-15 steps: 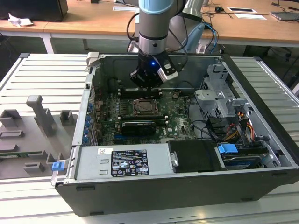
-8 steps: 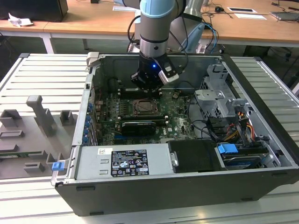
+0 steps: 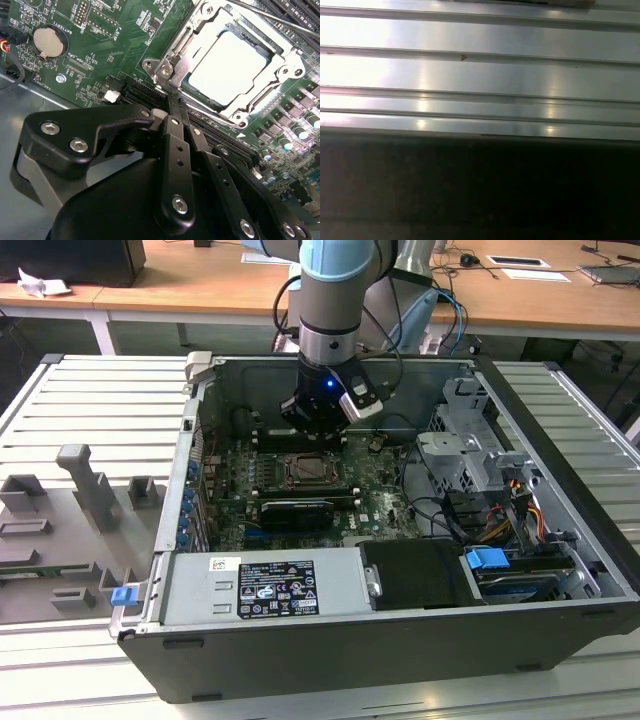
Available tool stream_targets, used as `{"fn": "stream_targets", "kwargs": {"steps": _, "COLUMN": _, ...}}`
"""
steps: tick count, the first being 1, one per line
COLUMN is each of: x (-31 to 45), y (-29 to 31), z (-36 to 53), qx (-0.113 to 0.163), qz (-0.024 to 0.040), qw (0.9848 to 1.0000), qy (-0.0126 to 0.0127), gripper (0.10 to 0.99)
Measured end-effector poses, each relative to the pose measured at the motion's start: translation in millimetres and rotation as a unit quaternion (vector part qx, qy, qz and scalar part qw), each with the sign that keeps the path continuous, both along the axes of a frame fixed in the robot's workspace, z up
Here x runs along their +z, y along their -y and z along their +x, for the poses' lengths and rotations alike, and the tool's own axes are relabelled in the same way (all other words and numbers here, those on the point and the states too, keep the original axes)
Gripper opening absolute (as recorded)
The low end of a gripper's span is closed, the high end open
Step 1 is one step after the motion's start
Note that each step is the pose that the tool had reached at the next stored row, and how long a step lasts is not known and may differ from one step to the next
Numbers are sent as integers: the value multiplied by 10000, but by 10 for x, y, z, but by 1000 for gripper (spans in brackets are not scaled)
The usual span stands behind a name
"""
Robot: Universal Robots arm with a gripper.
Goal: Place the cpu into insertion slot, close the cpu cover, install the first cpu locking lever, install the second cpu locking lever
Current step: 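Install the first cpu locking lever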
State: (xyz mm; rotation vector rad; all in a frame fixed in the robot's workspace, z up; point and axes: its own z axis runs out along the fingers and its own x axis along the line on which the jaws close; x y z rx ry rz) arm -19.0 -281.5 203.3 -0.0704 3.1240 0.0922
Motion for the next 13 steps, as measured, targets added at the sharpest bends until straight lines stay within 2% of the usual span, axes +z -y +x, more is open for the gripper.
{"fn": "stream_targets", "kwargs": {"steps": 5, "x": -21, "y": 16, "z": 1, "qx": 1, "qz": 3, "qw": 10000, "qy": -2, "gripper": 106}}
{"fn": "stream_targets", "kwargs": {"steps": 10, "x": -15, "y": 14, "z": 5, "qx": 3, "qz": 36, "qw": 10000, "qy": 3, "gripper": 106}}
{"fn": "stream_targets", "kwargs": {"steps": 13, "x": 85, "y": 15, "z": 5, "qx": 3, "qz": 32, "qw": 10000, "qy": -1, "gripper": 106}}
